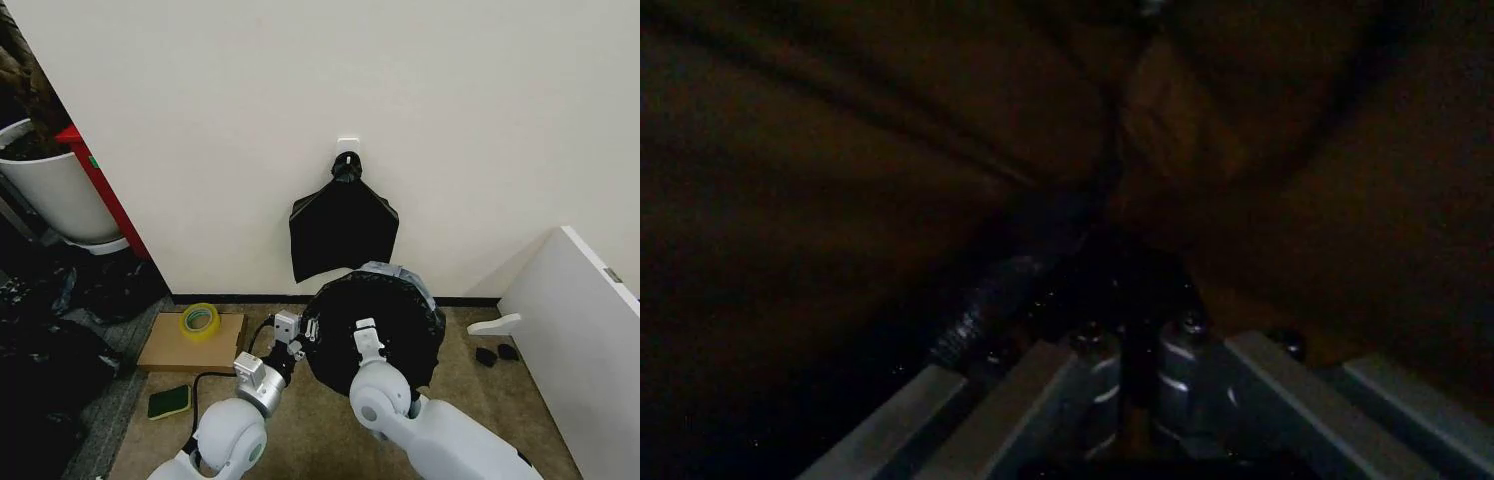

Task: Place the garbage bag over the trash bin.

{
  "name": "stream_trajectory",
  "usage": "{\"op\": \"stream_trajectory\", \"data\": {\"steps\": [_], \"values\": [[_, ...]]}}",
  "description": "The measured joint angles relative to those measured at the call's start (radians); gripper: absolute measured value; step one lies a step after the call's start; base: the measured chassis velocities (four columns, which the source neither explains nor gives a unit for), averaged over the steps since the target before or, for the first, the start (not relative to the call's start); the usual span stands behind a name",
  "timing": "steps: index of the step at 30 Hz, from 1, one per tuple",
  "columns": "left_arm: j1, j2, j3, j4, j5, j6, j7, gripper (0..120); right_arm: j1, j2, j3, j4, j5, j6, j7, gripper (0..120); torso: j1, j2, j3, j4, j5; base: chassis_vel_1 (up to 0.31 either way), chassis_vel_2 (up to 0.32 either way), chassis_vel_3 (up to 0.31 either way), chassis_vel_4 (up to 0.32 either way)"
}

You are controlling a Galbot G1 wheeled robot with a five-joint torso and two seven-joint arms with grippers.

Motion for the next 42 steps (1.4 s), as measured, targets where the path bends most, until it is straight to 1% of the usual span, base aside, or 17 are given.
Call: {"op": "stream_trajectory", "data": {"steps": [2, 5, 9, 13, 17, 21, 22, 24, 27, 31, 32, 35, 36, 38, 39, 40, 42], "values": [[0.001, 0.001, -0.003, -0.001, 0.000, 0.000, 0.000, 0, -0.003, -0.006, -0.004, 0.003, -0.040, 0.011, -0.010, 0, 0.000, 0.000, 0.000, 0.0000, 0.0000, 0.000, 0.000, 0.000, 0.000], [0.000, 0.002, -0.004, -0.002, 0.000, 0.000, 0.000, 0, -0.012, -0.010, -0.001, 0.031, -0.049, 0.024, -0.020, 0, 0.000, 0.000, 0.000, 0.0000, 0.0000, 0.000, 0.000, 0.000, 0.000], [-0.002, 0.002, -0.005, 0.003, 0.000, 0.000, 0.000, 0, -0.026, -0.015, 0.009, 0.075, -0.047, 0.032, -0.023, 0, 0.000, 0.000, 0.000, 0.0000, 0.0000, 0.000, 0.000, 0.000, 0.000], [-0.011, 0.002, -0.019, 0.014, -0.005, 0.000, -0.001, 0, -0.086, -0.041, 0.042, 0.169, -0.023, 0.059, -0.028, 0, 0.000, 0.000, 0.000, 0.0000, 0.0000, 0.000, 0.000, 0.000, 0.000], [-0.014, 0.002, -0.024, 0.019, -0.009, 0.000, -0.003, 0, -0.110, -0.051, 0.051, 0.200, -0.018, 0.075, -0.038, 0, 0.000, 0.000, 0.000, -0.0001, 0.0001, 0.000, 0.000, 0.000, 0.000], [-0.029, -0.002, -0.037, 0.045, -0.029, 0.000, -0.007, 0, -0.201, -0.090, 0.034, 0.359, -0.051, 0.145, -0.087, 0, 0.000, 0.000, 0.000, -0.0002, 0.0001, 0.000, 0.000, 0.000, 0.000], [-0.029, -0.002, -0.037, 0.045, -0.029, 0.000, -0.007, 0, -0.201, -0.090, 0.034, 0.359, -0.051, 0.145, -0.087, 0, 0.000, 0.000, 0.000, -0.0002, 0.0001, 0.000, 0.000, 0.000, 0.000], [-0.029, -0.006, -0.037, 0.059, -0.029, 0.001, -0.007, 0, -0.222, -0.100, 0.018, 0.440, -0.077, 0.179, -0.111, 0, 0.000, 0.000, 0.000, -0.0001, 0.0000, 0.000, 0.000, 0.000, 0.000], [-0.028, -0.008, -0.038, 0.064, -0.028, 0.001, -0.007, 0, -0.228, -0.107, 0.014, 0.469, -0.097, 0.206, -0.133, 0, 0.000, 0.000, 0.000, -0.0001, 0.0000, 0.000, 0.000, 0.000, 0.000], [-0.016, -0.009, -0.050, 0.071, -0.022, 0.002, -0.006, 0, -0.245, -0.147, 0.028, 0.490, -0.227, 0.336, -0.236, 0, 0.000, 0.000, 0.000, -0.0001, 0.0000, 0.000, 0.000, 0.000, 0.000], [-0.016, -0.009, -0.050, 0.071, -0.022, 0.002, -0.006, 0, -0.245, -0.147, 0.028, 0.490, -0.227, 0.336, -0.236, 0, 0.000, 0.000, 0.000, -0.0001, 0.0000, 0.000, 0.000, 0.000, 0.000], [0.001, -0.005, -0.072, 0.071, -0.012, 0.002, -0.005, 0, -0.261, -0.188, 0.070, 0.479, -0.335, 0.511, -0.385, 15, 0.000, 0.000, 0.000, 0.0002, 0.0002, 0.000, 0.000, 0.000, 0.000], [0.001, -0.005, -0.072, 0.071, -0.012, 0.002, -0.005, 0, -0.261, -0.188, 0.070, 0.479, -0.335, 0.511, -0.385, 15, 0.000, 0.000, 0.000, 0.0002, 0.0002, 0.000, 0.000, 0.000, 0.000], [0.003, -0.004, -0.076, 0.073, -0.003, 0.002, 0.000, 0, -0.276, -0.224, 0.110, 0.470, -0.395, 0.686, -0.515, 25, 0.000, 0.000, 0.000, 0.0000, 0.0001, 0.000, 0.000, 0.000, 0.000], [0.003, -0.004, -0.076, 0.073, -0.003, 0.002, 0.000, 0, -0.276, -0.224, 0.110, 0.470, -0.395, 0.686, -0.515, 25, 0.000, 0.000, 0.000, 0.0000, 0.0001, 0.000, 0.000, 0.000, 0.000], [0.002, -0.004, -0.077, 0.078, 0.001, 0.000, 0.004, 0, -0.278, -0.243, 0.131, 0.461, -0.416, 0.766, -0.571, 28, 0.000, 0.000, 0.000, -0.0002, 0.0001, 0.000, 0.000, 0.000, 0.000], [0.001, -0.002, -0.081, 0.095, 0.006, -0.019, 0.019, 0, -0.260, -0.292, 0.176, 0.416, -0.473, 0.896, -0.667, 41, 0.000, 0.000, 0.000, 0.0000, 0.0002, 0.000, 0.000, 0.000, 0.000]]}}
